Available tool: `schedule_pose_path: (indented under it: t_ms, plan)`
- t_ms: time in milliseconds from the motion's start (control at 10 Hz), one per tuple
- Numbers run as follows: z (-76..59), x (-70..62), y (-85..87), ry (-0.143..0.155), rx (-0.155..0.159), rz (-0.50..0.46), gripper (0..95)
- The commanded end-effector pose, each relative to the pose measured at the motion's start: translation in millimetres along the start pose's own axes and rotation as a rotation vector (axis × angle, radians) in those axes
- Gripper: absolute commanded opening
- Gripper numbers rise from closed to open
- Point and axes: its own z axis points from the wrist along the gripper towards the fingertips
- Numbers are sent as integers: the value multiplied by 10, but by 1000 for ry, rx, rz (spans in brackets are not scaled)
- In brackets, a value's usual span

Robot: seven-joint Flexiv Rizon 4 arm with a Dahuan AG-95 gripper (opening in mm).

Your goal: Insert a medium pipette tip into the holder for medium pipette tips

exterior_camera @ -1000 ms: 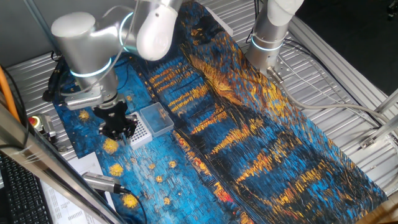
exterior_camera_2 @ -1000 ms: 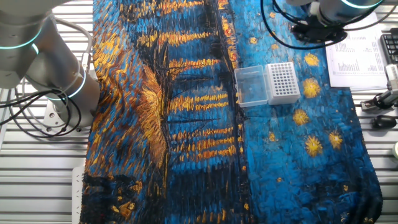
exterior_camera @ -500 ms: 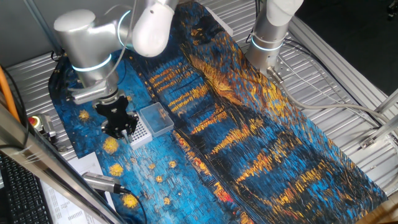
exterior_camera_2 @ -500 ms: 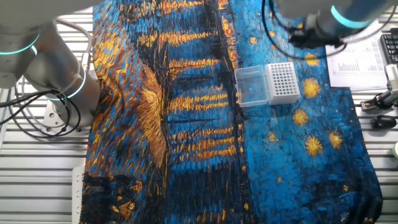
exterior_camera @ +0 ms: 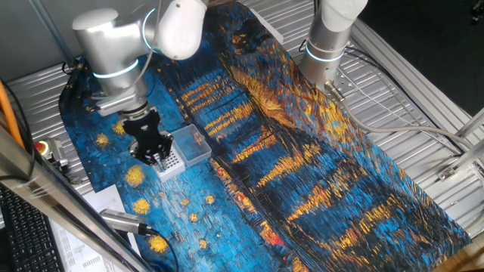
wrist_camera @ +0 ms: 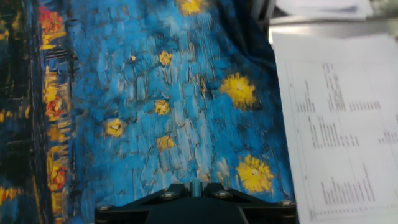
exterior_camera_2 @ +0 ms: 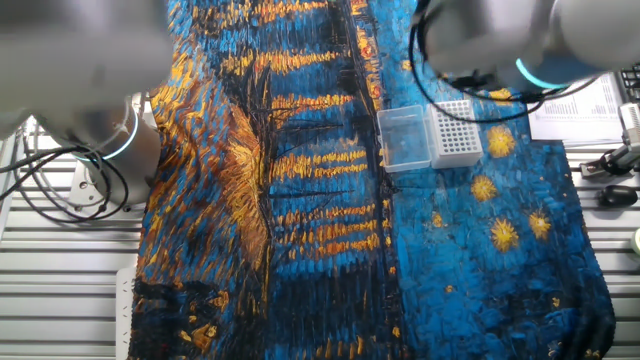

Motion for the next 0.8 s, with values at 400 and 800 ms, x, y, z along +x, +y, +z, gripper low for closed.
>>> schedule_pose_path:
  t_ms: [400, 800]
  plan:
    - [0, -30, 55, -71, -14, -32, 0]
    - [26, -15, 107, -105, -13, -29, 0]
